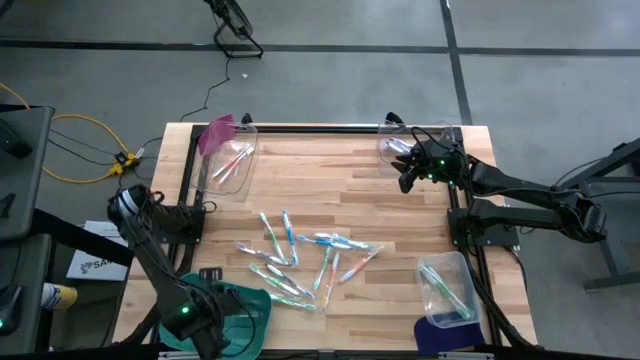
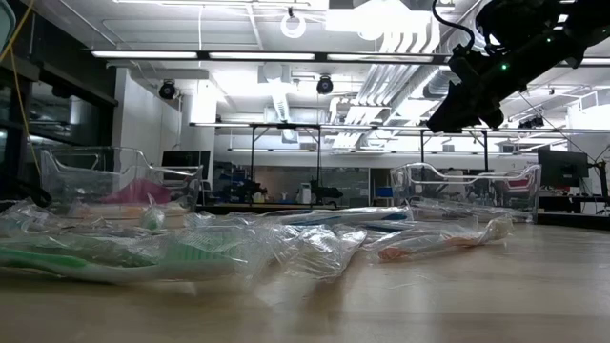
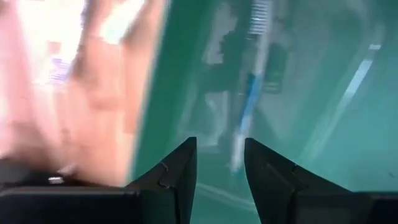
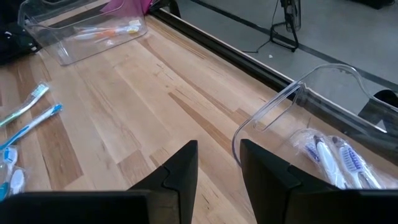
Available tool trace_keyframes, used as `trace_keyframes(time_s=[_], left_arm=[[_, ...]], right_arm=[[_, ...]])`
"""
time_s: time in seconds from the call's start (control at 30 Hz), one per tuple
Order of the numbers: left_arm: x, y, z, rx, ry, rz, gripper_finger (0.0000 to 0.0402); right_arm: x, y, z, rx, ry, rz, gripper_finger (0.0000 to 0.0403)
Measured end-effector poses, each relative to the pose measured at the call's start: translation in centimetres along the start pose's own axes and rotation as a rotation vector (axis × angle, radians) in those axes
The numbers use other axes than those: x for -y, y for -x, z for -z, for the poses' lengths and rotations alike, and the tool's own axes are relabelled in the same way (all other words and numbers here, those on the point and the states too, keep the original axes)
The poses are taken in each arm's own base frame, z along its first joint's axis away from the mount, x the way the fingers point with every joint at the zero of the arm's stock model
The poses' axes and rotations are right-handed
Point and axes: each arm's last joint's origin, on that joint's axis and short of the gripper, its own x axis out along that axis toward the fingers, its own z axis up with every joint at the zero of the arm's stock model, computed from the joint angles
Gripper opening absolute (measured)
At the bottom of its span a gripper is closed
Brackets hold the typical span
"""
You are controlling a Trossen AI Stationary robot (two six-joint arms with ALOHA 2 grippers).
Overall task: Pick & Place Toothbrushes
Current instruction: Put the blue toothbrush into the green bin
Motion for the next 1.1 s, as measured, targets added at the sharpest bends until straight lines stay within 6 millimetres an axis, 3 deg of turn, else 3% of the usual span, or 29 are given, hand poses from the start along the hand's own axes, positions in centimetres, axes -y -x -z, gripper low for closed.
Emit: trace_keyframes(time_s=[0.4, 0.7, 1.1], left_arm=[[-5.1, 0.2, -2.9, -0.058, -0.140, -0.293, 0.0127], [-7.9, 0.0, -7.1, 0.169, -0.312, -0.518, 0.0127], [-11.1, -0.6, -14.1, 0.331, -0.503, -0.471, 0.0127]], right_arm=[[0.0, 0.0, -0.1, 0.007, 0.006, -0.002, 0.0113], [0.0, 0.0, -0.1, 0.006, 0.008, -0.002, 0.0113], [0.0, 0.0, 0.0, 0.001, 0.008, -0.004, 0.0113]])
